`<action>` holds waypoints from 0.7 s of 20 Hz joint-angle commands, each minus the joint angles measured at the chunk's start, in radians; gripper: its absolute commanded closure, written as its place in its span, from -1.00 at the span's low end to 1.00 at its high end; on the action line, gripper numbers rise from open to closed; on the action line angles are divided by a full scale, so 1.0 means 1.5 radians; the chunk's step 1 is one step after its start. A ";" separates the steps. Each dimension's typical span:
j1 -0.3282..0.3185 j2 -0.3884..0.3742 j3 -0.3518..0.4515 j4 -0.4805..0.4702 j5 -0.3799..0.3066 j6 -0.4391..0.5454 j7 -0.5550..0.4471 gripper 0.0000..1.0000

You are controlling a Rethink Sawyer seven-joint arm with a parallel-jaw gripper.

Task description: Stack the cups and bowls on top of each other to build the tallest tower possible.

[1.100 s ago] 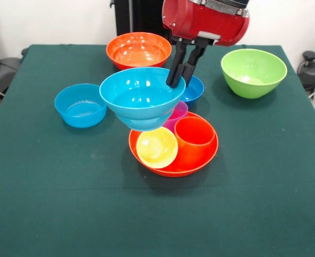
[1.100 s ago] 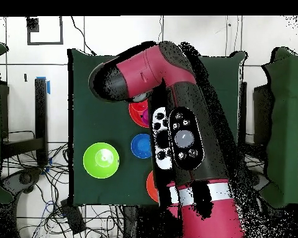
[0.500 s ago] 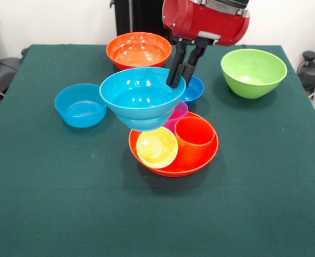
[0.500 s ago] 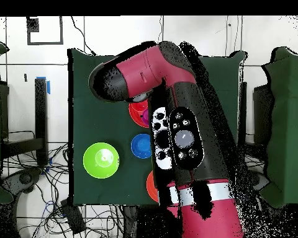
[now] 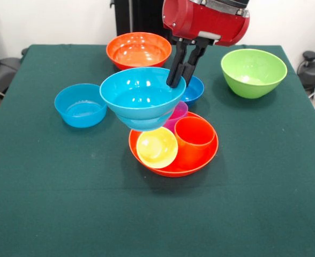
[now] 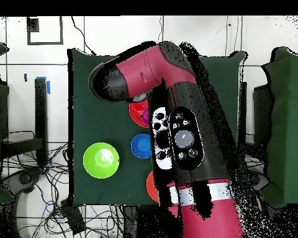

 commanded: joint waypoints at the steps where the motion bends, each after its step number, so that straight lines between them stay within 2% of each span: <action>1: 0.003 0.001 -0.001 0.047 -0.014 0.007 -0.102 1.00; 14: 0.002 0.000 0.000 0.054 -0.010 -0.005 -0.091 1.00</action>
